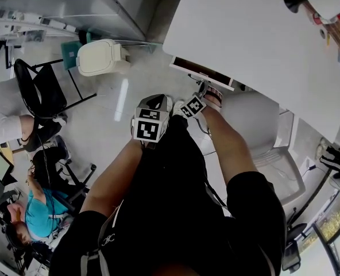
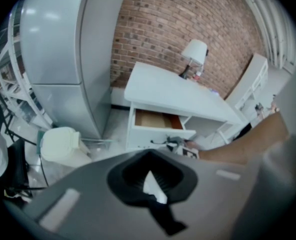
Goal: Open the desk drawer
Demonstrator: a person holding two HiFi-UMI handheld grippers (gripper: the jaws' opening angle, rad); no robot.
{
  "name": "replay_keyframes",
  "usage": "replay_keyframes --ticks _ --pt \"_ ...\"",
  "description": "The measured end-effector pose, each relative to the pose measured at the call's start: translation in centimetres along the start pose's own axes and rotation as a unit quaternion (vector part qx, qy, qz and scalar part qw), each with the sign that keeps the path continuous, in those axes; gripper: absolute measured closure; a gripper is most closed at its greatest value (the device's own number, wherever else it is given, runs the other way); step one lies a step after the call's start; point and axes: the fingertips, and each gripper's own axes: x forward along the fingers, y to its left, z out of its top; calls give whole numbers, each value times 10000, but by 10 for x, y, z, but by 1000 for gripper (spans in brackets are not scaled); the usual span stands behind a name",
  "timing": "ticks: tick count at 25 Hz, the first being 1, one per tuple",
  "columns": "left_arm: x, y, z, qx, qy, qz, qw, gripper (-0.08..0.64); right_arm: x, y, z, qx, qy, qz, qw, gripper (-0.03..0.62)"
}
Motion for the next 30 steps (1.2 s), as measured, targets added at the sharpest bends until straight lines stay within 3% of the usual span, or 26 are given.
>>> replay_keyframes --ticks 3,7,12,16,19,24,30 --pt "2 -4 7 -37 -37 -44 10000 563 -21 -6 -6 1092 -71 236 9937 563" --pt "2 -9 20 10 -108 -133 9999 563 -65 -21 -16 2675 -330 437 9620 592" --pt "1 -16 33 153 -224 -314 9991 563 -114 -54 -23 4094 -617 367 9095 594" --pt "-8 -34 54 386 -425 -521 9970 563 -155 -102 -25 5114 -957 241 8536 594" --pt "-18 -53 76 597 -678 -649 9938 563 -186 -148 -24 5543 -1397 19 8205 594" --pt "-39 -78 123 834 -1159 -719 9871 563 -244 -223 -24 5832 -2172 -451 7815 594" --pt "-77 -108 183 1331 -1821 -761 9713 563 -313 -279 -23 5824 -2849 -917 7558 594"
